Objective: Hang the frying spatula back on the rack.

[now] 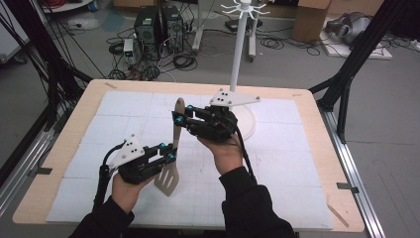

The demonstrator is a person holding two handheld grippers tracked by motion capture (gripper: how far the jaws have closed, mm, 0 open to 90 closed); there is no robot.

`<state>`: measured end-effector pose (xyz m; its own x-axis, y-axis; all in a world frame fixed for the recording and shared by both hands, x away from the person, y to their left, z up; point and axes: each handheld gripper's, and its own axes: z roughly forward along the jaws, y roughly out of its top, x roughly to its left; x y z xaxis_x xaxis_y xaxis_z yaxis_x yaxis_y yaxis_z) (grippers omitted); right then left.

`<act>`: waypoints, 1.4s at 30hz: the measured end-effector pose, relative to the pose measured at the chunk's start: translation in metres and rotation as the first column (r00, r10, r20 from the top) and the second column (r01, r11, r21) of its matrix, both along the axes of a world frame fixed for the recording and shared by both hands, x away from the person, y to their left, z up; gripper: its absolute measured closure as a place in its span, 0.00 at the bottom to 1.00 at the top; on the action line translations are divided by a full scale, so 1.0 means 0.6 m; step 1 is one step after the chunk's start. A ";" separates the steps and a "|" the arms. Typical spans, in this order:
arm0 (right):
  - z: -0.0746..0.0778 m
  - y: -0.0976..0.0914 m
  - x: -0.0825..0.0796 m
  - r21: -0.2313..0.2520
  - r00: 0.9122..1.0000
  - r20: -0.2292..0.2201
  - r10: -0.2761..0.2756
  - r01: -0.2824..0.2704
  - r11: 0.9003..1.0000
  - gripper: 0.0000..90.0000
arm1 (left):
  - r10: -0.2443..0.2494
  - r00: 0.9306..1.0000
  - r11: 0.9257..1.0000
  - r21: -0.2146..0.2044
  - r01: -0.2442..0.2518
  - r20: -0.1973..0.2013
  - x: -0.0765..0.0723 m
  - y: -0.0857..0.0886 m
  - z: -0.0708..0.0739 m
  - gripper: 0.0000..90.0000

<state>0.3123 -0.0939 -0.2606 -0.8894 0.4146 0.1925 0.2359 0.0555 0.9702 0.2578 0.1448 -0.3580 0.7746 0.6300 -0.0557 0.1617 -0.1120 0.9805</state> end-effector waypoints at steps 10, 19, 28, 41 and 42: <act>0.033 -0.028 0.008 0.005 0.998 0.050 0.044 -0.045 0.999 0.81 | -0.041 0.999 0.996 -0.080 0.042 0.013 0.016 0.043 0.013 0.53; 0.048 -0.070 0.028 -0.012 0.998 0.054 0.023 -0.022 1.000 0.81 | 0.008 1.000 0.998 -0.066 -0.009 -0.014 0.025 0.102 0.004 0.24; 0.081 -0.096 0.068 -0.008 0.998 0.054 -0.030 0.031 0.999 0.81 | 0.048 0.998 0.998 -0.044 -0.050 -0.037 0.017 0.122 -0.027 0.23; 0.150 -0.123 0.137 -0.048 0.994 0.065 -0.084 0.087 0.995 0.81 | 0.047 0.998 0.998 -0.041 -0.048 -0.033 0.014 0.124 -0.031 0.24; 0.159 -0.130 0.145 -0.055 0.994 0.072 -0.087 0.091 0.994 0.81 | 0.046 0.998 0.998 -0.039 -0.047 -0.033 0.014 0.123 -0.031 0.24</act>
<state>0.3993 -0.1716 -0.1653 -0.8589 0.5013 0.1052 0.1750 0.0941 0.9801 0.2664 0.2188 -0.3768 0.7418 0.6622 -0.1057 0.1967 -0.0642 0.9783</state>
